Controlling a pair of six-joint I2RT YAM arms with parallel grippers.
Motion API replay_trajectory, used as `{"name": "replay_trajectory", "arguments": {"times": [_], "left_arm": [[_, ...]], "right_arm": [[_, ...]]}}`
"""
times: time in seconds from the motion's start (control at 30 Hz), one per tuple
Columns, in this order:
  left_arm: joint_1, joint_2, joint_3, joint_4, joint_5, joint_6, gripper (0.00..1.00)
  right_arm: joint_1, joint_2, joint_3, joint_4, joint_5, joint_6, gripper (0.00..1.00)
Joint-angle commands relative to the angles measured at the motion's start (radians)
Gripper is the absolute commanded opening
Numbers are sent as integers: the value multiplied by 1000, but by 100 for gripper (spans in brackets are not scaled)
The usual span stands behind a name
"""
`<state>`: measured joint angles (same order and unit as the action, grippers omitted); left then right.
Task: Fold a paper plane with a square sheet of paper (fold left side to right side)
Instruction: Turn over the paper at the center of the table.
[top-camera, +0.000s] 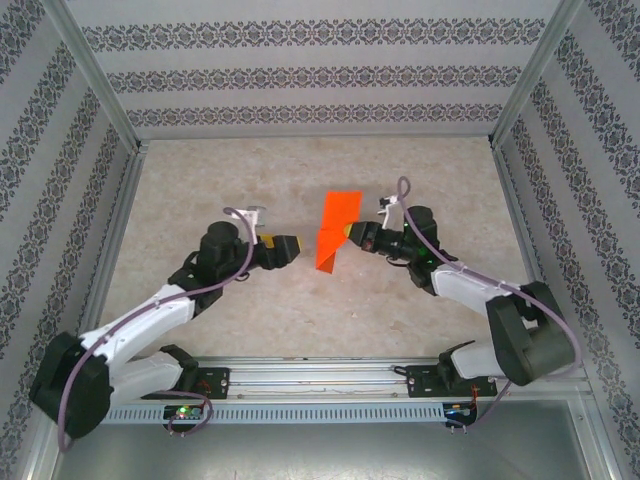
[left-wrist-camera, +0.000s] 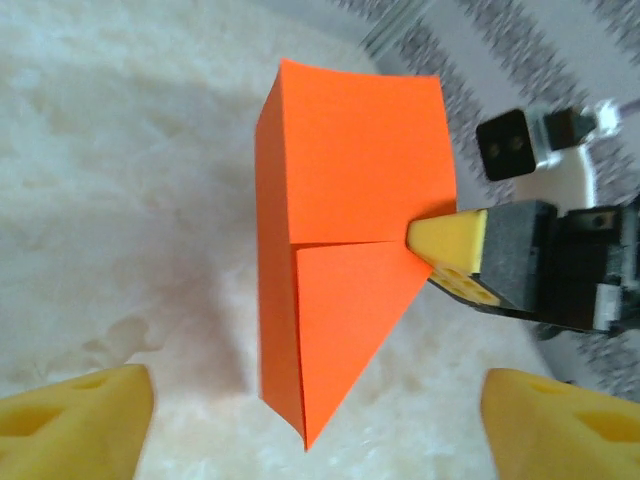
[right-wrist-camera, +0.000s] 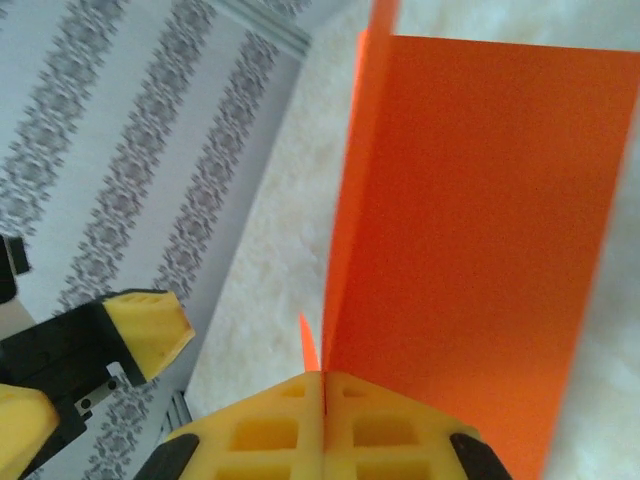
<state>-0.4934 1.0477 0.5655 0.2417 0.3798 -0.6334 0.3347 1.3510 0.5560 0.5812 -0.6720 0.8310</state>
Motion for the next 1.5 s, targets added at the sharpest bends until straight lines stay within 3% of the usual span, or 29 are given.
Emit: {"name": "replay_trajectory", "arguments": {"times": [0.0, 0.17, 0.33, 0.6, 0.9, 1.2, 1.47], "left_arm": [[69, -82, -45, 76, 125, -83, 94], [127, -113, -61, 297, 289, -235, 97], [125, -12, -12, 569, 461, -389, 91], [90, 167, 46, 871, 524, -522, 91], [37, 254, 85, 934, 535, -533, 89], [33, 297, 99, 944, 553, -548, 57], [33, 306, 101, 922, 543, -537, 42]], "right_arm": [[-46, -71, 7, 81, -80, -19, 0], [-66, -159, 48, 147, -152, 4, 0], [-55, -197, 82, 287, -209, 96, 0], [23, -177, 133, 307, -203, 127, 0], [80, -135, 139, 315, -181, 132, 0], [79, -125, 120, 318, -170, 138, 1], [68, -137, 99, 316, -169, 138, 5]]}}
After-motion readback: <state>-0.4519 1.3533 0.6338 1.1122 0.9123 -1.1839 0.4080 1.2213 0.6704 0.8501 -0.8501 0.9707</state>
